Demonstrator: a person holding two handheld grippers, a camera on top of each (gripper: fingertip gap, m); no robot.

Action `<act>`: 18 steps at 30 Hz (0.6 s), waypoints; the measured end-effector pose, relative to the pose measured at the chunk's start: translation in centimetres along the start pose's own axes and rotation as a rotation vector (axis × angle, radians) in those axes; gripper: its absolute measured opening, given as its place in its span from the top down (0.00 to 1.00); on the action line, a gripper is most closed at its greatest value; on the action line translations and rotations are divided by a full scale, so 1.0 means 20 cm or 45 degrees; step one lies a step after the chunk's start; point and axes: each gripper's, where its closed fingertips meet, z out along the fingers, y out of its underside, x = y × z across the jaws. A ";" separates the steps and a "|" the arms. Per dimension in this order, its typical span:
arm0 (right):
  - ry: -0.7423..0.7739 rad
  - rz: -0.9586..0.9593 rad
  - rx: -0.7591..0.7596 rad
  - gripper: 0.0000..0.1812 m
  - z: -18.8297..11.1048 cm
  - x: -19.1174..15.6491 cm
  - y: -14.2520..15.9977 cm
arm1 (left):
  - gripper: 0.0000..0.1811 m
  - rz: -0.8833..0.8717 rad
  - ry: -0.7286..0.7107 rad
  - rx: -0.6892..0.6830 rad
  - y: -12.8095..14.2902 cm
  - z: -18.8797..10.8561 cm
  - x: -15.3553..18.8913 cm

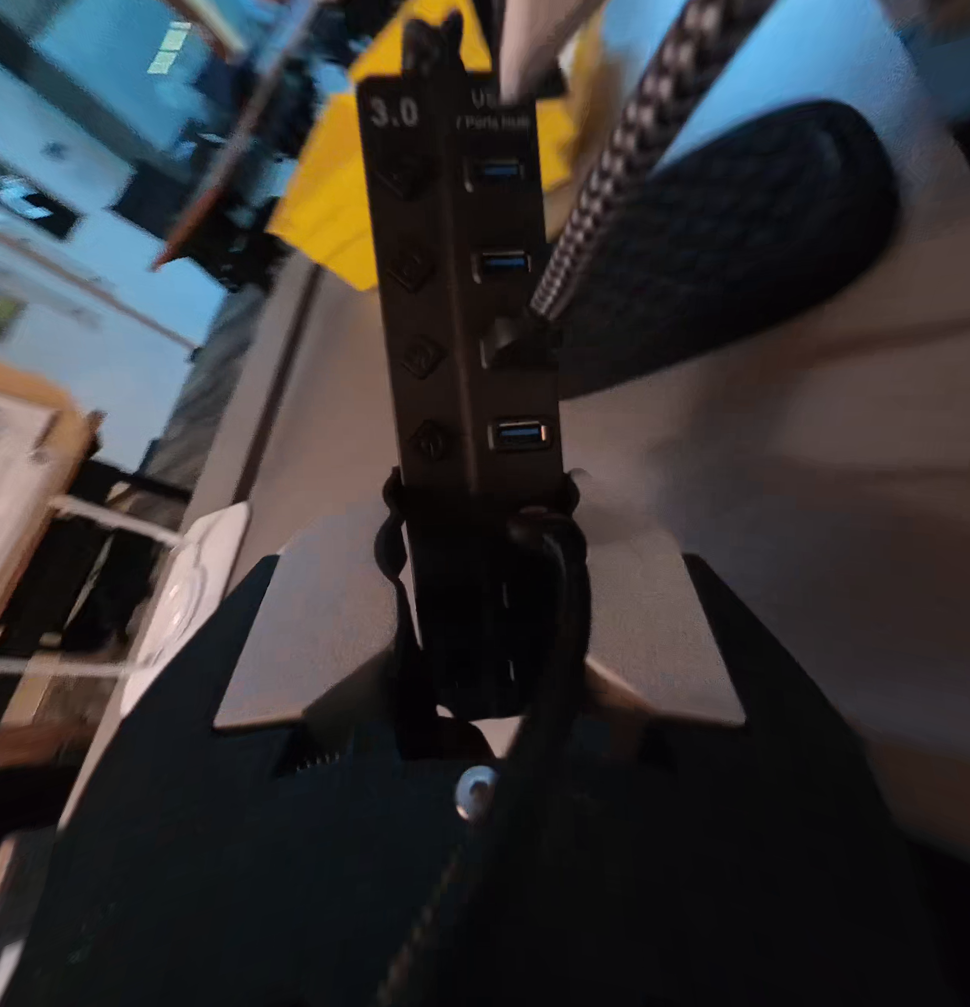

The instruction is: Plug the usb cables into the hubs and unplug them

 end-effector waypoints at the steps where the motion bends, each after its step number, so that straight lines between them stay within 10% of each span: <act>1: 0.184 0.007 0.155 0.60 -0.02 0.09 -0.09 | 0.70 -0.062 -0.107 0.033 -0.02 -0.03 -0.06; 6: 0.856 0.368 0.801 0.75 -0.25 0.24 -0.24 | 0.70 -0.384 -0.591 0.264 -0.05 -0.21 -0.32; 11: 0.494 0.988 0.673 0.63 0.13 0.06 -0.04 | 0.70 -0.507 -0.784 0.470 -0.10 -0.35 -0.40; 18: 0.033 1.396 0.675 0.66 0.35 0.09 -0.14 | 0.70 -0.449 -0.786 0.457 -0.13 -0.34 -0.32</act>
